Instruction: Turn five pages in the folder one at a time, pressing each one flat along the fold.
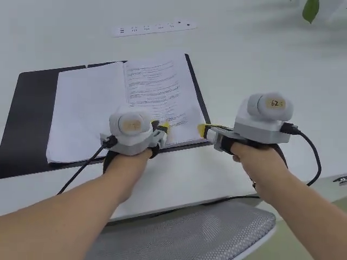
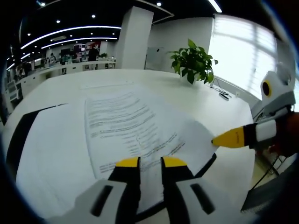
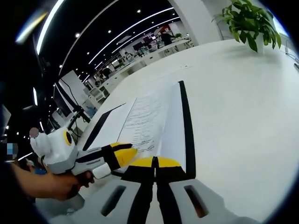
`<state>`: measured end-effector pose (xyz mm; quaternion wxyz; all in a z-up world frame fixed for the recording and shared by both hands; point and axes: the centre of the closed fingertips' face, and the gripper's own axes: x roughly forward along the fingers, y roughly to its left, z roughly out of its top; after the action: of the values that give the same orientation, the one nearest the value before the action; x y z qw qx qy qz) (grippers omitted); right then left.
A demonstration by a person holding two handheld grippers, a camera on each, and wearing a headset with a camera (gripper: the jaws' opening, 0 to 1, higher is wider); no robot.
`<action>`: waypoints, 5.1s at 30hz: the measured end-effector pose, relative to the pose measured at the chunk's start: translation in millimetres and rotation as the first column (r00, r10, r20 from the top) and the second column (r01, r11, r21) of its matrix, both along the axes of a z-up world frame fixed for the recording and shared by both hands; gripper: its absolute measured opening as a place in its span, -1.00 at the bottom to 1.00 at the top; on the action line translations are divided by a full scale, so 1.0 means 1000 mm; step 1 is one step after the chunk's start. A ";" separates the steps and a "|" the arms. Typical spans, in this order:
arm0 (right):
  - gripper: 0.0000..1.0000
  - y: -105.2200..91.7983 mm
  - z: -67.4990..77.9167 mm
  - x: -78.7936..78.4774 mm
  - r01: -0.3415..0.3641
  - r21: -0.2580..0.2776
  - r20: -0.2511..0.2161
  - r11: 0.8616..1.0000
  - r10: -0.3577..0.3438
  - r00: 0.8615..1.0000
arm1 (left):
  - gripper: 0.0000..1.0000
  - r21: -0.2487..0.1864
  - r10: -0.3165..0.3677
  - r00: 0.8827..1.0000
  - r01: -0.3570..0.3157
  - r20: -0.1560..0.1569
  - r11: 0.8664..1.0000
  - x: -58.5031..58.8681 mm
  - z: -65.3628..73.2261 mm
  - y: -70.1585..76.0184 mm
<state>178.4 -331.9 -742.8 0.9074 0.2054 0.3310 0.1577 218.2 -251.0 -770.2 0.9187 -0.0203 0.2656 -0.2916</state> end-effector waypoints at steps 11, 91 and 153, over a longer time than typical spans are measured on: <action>-1.00 0.041 0.041 0.005 -0.009 0.094 0.049 0.996 0.005 0.999 | -0.53 0.002 -0.028 0.997 0.028 0.076 1.000 -0.009 0.042 0.053; -1.00 0.324 -0.039 0.006 -0.404 -0.179 -0.060 0.897 0.399 0.915 | -0.53 -0.074 0.229 0.967 -0.221 0.111 0.972 -0.025 0.068 0.274; -1.00 0.173 -0.021 0.131 -0.201 -0.163 0.187 0.966 0.231 0.955 | -0.45 0.132 0.207 0.977 -0.211 0.043 0.969 -0.012 -0.022 0.225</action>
<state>309.4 -158.7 -764.1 0.9262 0.0851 0.2668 0.2524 206.4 -26.4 -791.9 0.9472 0.0184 0.2681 -0.1746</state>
